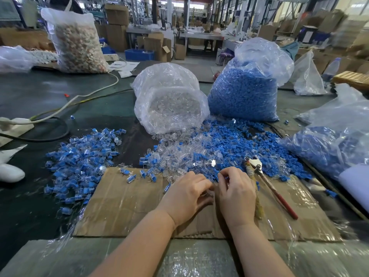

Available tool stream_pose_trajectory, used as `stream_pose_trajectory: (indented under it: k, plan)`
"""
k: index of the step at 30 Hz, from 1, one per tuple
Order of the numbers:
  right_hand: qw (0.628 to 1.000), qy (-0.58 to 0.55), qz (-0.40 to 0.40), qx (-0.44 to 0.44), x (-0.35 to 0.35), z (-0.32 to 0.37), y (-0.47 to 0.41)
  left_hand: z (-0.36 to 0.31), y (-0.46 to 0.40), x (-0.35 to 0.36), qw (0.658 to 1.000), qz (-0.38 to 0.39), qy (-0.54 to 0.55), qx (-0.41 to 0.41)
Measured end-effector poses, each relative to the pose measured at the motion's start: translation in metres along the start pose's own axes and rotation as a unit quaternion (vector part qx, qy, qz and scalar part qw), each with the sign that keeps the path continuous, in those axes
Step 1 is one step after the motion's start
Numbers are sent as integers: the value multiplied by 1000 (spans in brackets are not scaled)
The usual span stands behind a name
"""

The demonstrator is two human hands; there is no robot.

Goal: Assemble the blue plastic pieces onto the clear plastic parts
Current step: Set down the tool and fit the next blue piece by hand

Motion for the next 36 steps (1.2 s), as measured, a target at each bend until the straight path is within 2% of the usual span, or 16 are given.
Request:
stream_pose_trajectory:
  k: [7,16,24,31,36]
  plan:
    - [1000,-21,-7,-10,-2,2,0,0,4,-3,998,-31,41,-32]
    - [997,9,-23,-72,-4,8,1,3,8,-15,989,-103,47,-95]
    - [996,9,-9,-84,-3,9,1,3,7,-17,964,-177,93,-177]
    - [996,4,-7,-86,-2,9,2,1,10,-18,956,-202,101,-188]
    - [997,2,-2,-83,-1,8,3,-4,12,-19,961,-206,108,-148]
Point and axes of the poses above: each hand's wrist, its own y-axis away from the middle knuckle, its own x-axis out of the palm, z = x × y, the point moved 4 cm from there along -y, towards the middle knuckle, and after that the axes turned 11 degrees about y, right-handed, at the moved point
